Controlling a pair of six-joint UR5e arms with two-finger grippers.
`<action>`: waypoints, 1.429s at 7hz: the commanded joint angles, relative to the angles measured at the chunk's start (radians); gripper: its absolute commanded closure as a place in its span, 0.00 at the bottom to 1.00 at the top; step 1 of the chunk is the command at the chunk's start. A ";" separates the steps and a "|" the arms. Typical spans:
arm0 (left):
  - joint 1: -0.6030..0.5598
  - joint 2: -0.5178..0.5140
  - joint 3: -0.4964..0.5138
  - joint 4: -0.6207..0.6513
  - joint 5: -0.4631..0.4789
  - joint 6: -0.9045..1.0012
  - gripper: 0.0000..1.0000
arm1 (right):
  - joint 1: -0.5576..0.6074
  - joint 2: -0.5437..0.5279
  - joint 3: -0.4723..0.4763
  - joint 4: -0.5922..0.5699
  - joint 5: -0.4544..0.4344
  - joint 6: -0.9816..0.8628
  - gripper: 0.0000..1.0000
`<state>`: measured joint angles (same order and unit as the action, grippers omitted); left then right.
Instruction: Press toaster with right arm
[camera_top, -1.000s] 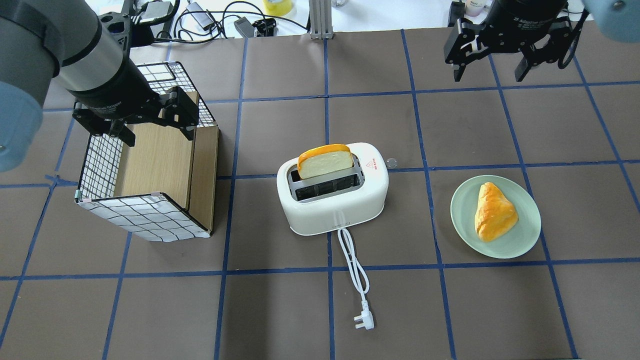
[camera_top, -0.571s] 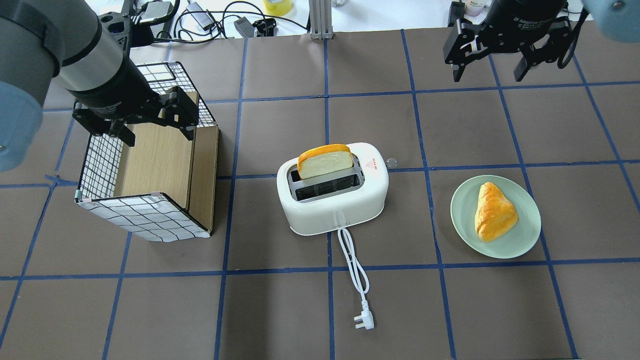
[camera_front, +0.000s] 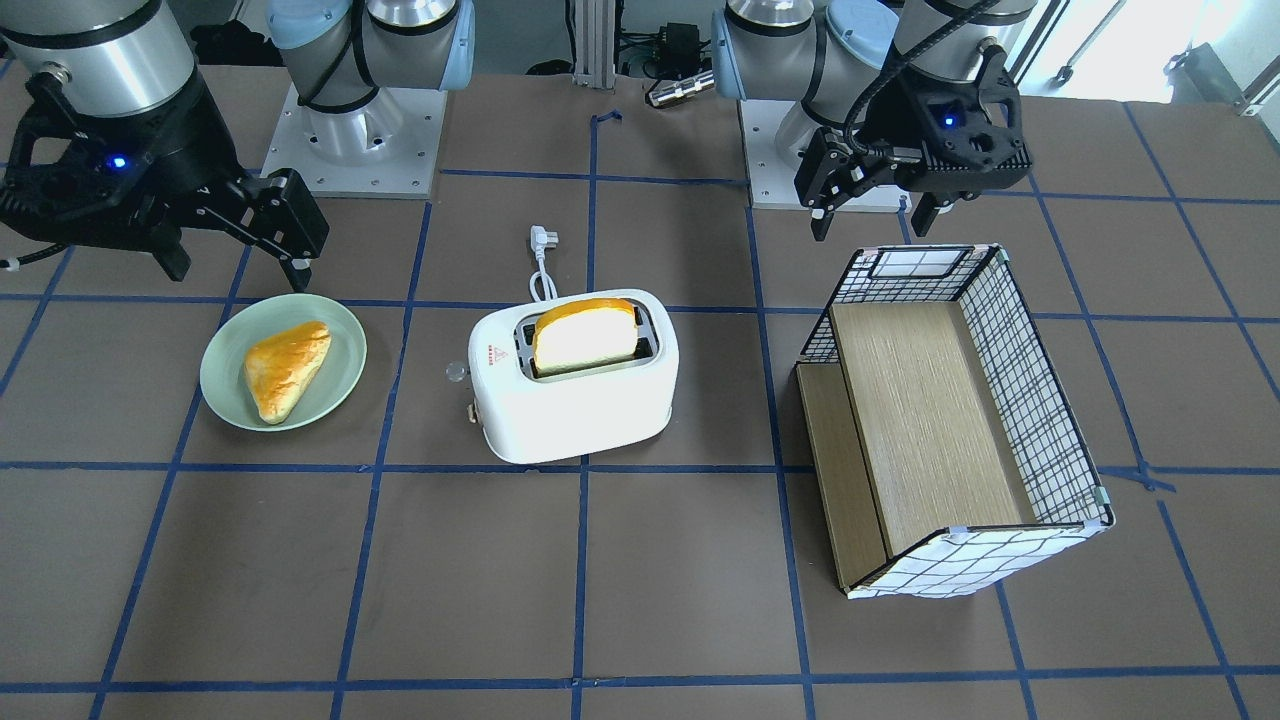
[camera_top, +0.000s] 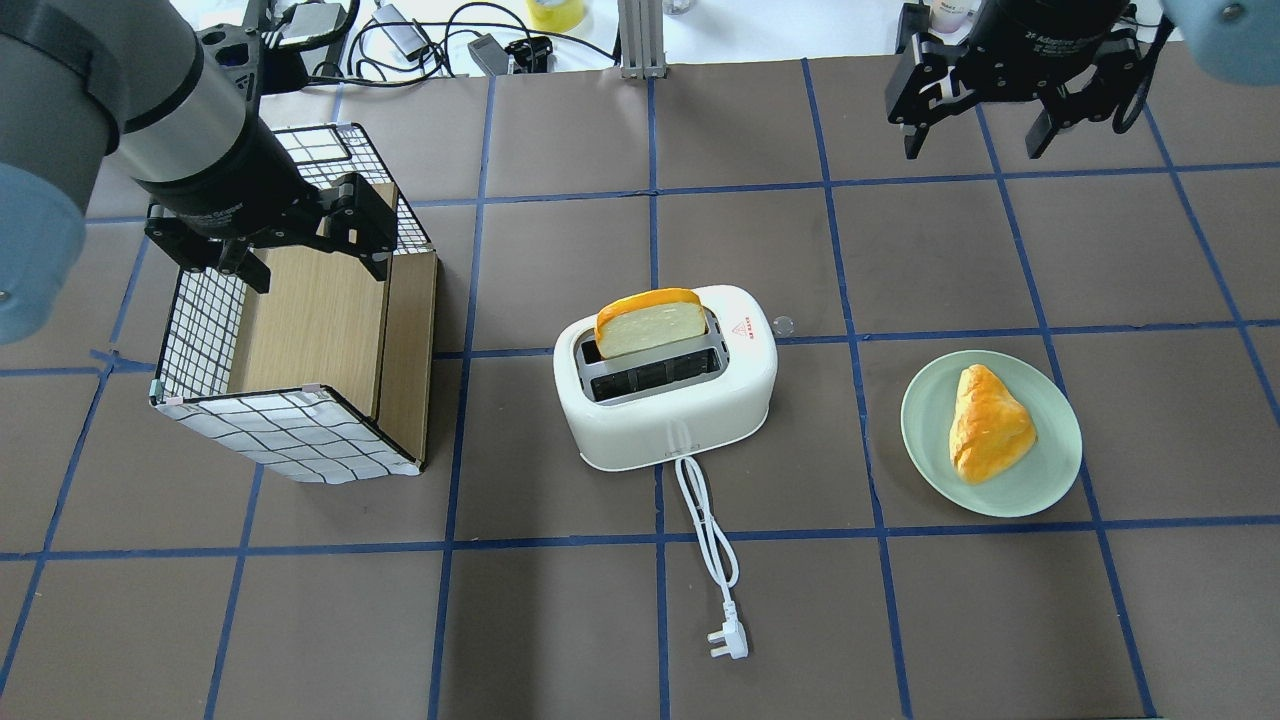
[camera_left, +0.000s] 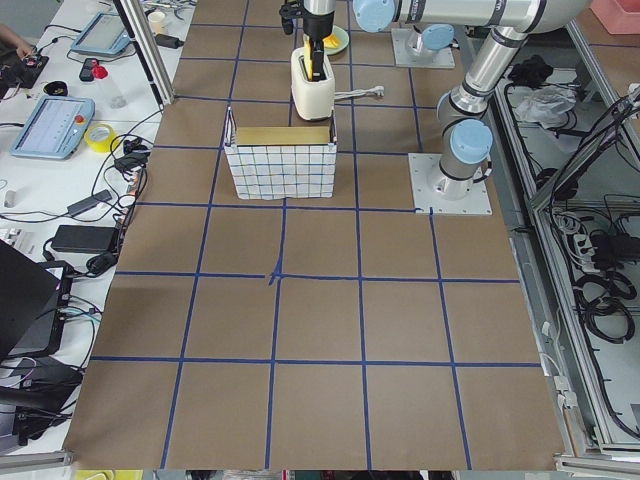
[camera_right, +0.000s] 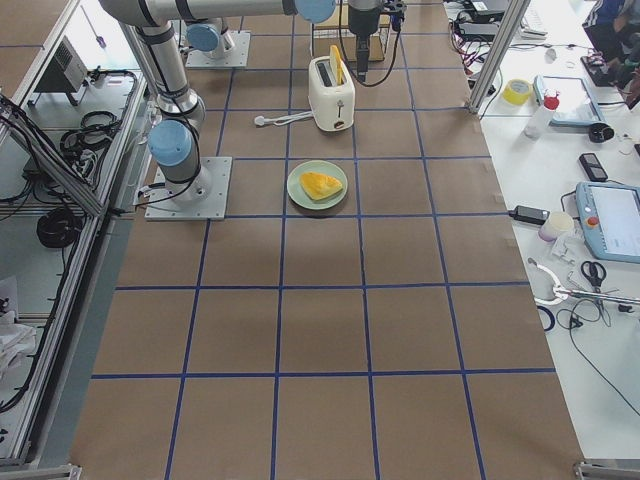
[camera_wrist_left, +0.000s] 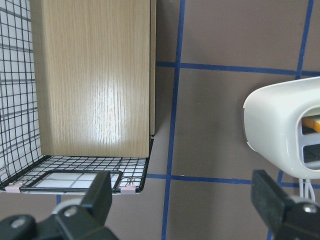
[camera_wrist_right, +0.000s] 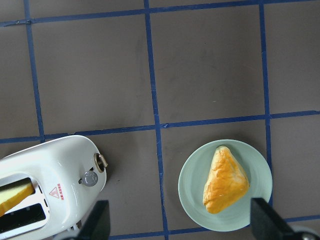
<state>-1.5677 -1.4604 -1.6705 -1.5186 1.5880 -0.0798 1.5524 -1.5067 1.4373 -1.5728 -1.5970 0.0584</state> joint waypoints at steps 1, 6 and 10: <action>0.000 0.000 0.000 0.000 0.000 0.000 0.00 | 0.000 0.002 0.000 -0.003 0.000 0.000 0.00; 0.000 0.000 0.000 0.000 0.000 0.000 0.00 | -0.006 0.002 -0.014 0.032 0.095 0.004 1.00; 0.000 0.000 0.000 0.000 0.000 0.000 0.00 | -0.106 0.026 0.098 0.074 0.467 -0.059 1.00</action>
<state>-1.5677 -1.4604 -1.6705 -1.5187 1.5881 -0.0798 1.4704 -1.4883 1.4878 -1.4952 -1.2216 0.0428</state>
